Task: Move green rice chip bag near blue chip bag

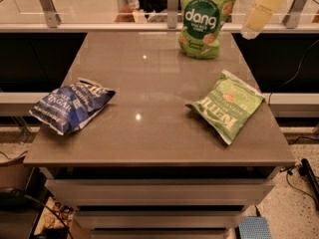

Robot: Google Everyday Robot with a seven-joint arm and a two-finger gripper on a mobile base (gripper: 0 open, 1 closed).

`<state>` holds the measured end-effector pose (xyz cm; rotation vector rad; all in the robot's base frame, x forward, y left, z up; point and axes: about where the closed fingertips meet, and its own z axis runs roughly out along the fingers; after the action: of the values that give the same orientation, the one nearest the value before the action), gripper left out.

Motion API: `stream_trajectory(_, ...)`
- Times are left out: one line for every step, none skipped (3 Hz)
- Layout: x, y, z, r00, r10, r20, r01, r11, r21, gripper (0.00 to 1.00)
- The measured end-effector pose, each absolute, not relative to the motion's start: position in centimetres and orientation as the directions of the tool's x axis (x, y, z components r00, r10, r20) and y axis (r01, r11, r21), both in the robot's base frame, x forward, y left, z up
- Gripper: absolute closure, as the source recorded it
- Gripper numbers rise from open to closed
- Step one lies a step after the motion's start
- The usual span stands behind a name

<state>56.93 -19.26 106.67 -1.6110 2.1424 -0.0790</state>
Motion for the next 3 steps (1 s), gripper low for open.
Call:
stream_trajectory(59.0,-18.7,106.1,-0.247,-0.907,-0.340,-0.890,0.351,-0.290,0.00)
stream_trajectory(60.4,-18.3,105.7,-0.278,-0.897,-0.343,-0.881,0.380,-0.281,0.00)
stream_trajectory(61.3,-18.1,105.6,-0.310,-0.889,-0.337,-0.870,0.408,-0.278,0.00)
